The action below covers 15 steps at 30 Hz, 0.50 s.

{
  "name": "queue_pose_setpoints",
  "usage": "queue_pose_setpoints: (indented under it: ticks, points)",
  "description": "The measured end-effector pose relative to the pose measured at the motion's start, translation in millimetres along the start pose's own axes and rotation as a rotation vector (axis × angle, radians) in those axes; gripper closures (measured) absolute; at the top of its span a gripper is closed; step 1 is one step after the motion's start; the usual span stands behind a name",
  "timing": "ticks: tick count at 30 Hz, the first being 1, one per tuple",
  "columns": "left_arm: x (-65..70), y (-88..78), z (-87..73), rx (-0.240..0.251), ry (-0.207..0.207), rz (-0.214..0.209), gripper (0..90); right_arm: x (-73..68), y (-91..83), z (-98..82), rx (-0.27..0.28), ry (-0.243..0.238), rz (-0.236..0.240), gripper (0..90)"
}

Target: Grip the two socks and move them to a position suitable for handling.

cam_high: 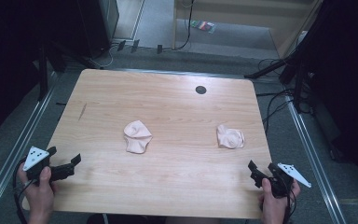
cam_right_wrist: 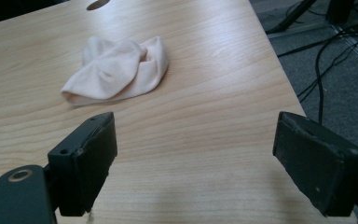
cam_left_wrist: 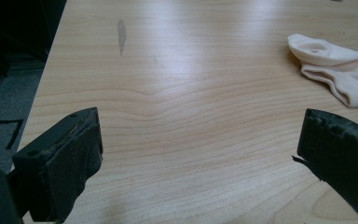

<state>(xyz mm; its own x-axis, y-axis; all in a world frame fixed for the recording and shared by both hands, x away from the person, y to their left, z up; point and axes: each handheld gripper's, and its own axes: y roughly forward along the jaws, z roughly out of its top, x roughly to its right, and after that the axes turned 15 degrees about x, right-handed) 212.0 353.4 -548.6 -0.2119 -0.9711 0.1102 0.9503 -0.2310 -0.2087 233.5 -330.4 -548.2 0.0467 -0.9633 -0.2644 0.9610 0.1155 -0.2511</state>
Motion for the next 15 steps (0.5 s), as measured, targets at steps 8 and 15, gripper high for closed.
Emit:
queue_pose_setpoints:
  ticks: [8,15]
  points:
    - [-6.3,9.2,2.5,0.012,-0.035,-0.006,0.3,-14.5,2.0,3.3,0.001,-0.057,0.058,13.0]
    - [0.0,16.2,4.1,0.027,-0.056,-0.005,0.3,-36.4,6.1,9.7,0.015,-0.023,0.093,13.1]
